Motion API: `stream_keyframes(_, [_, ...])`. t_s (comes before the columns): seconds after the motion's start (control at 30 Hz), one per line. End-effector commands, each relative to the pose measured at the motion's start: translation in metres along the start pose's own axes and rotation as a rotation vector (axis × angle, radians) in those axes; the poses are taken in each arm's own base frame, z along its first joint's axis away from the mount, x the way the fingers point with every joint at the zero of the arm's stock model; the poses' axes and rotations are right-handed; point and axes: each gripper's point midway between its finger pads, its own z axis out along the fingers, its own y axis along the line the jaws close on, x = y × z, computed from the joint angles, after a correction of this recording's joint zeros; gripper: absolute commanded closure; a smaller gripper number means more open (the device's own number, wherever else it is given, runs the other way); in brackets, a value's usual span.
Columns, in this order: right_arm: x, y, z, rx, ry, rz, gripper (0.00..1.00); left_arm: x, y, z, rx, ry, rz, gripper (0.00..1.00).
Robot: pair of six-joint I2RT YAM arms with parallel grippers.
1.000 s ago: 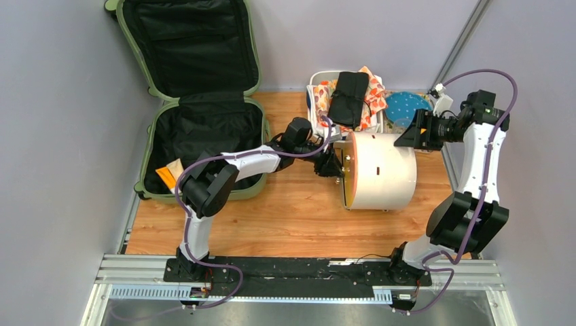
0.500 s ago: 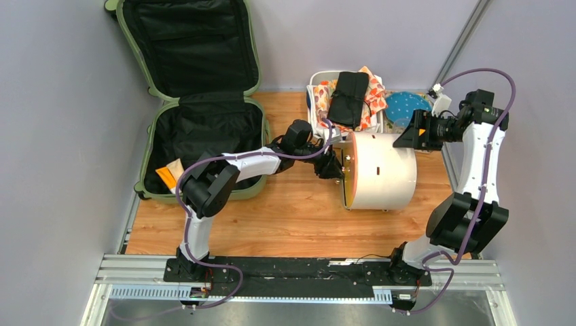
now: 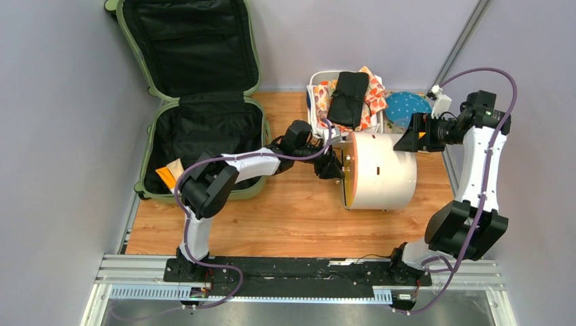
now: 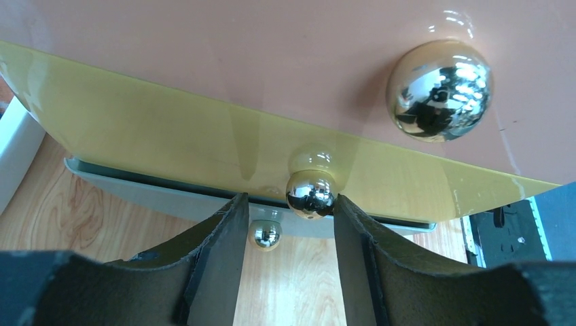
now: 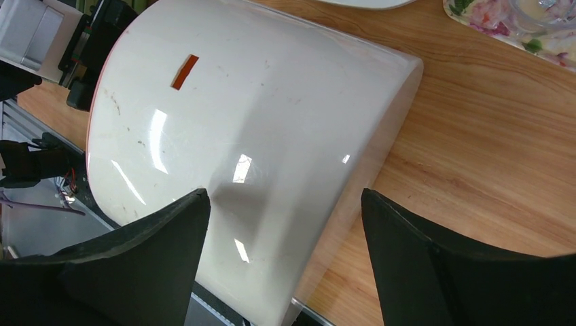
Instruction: Open, take out, and arrange the luggage
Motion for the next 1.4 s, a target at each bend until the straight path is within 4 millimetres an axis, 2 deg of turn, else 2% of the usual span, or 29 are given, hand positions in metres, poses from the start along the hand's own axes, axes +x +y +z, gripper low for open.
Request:
stream_keyframes(0.0, [0.055,0.053,-0.023,-0.106,0.175,0.162,0.15,-0.037,-0.017,-0.010,0.011,-0.074,0.077,0.42])
stream_keyframes(0.13, [0.061,0.053,-0.020,-0.115,0.188,0.168,0.15,-0.040,-0.017,-0.012,-0.006,-0.080,0.088,0.41])
stream_keyframes(0.4, [0.061,0.050,-0.017,-0.118,0.192,0.180,0.23,-0.045,-0.016,-0.012,-0.011,-0.094,0.092,0.50])
stream_keyframes(0.5, [0.060,0.048,-0.015,-0.114,0.192,0.183,0.24,-0.040,-0.016,-0.008,-0.007,-0.081,0.075,0.52])
stream_keyframes(0.6, [0.058,0.046,-0.014,-0.115,0.189,0.189,0.25,-0.036,-0.013,-0.005,-0.011,-0.069,0.060,0.59])
stream_keyframes(0.7, [0.056,0.044,-0.012,-0.116,0.186,0.195,0.26,-0.032,-0.011,-0.006,-0.027,-0.062,0.038,0.75])
stream_keyframes(0.73, [0.055,0.044,-0.011,-0.118,0.184,0.199,0.27,-0.034,-0.013,-0.008,-0.029,-0.070,0.047,0.86])
stream_keyframes(0.83, [0.045,0.042,-0.008,-0.132,0.163,0.204,0.28,-0.036,-0.009,-0.015,-0.072,-0.083,0.041,1.00])
stream_keyframes(1.0, [0.020,0.031,-0.001,-0.146,0.129,0.194,0.30,-0.046,0.017,-0.018,-0.121,-0.099,0.000,1.00])
stream_keyframes(1.1, [0.007,0.030,0.002,-0.152,0.120,0.168,0.31,-0.053,0.025,-0.015,-0.131,-0.109,0.008,1.00])
stream_keyframes(1.23, [0.004,0.028,0.004,-0.144,0.127,0.151,0.32,-0.057,0.026,-0.017,-0.136,-0.103,0.038,1.00])
stream_keyframes(1.37, [0.014,0.027,0.006,-0.136,0.144,0.158,0.33,-0.045,0.015,-0.032,-0.130,-0.076,0.045,1.00])
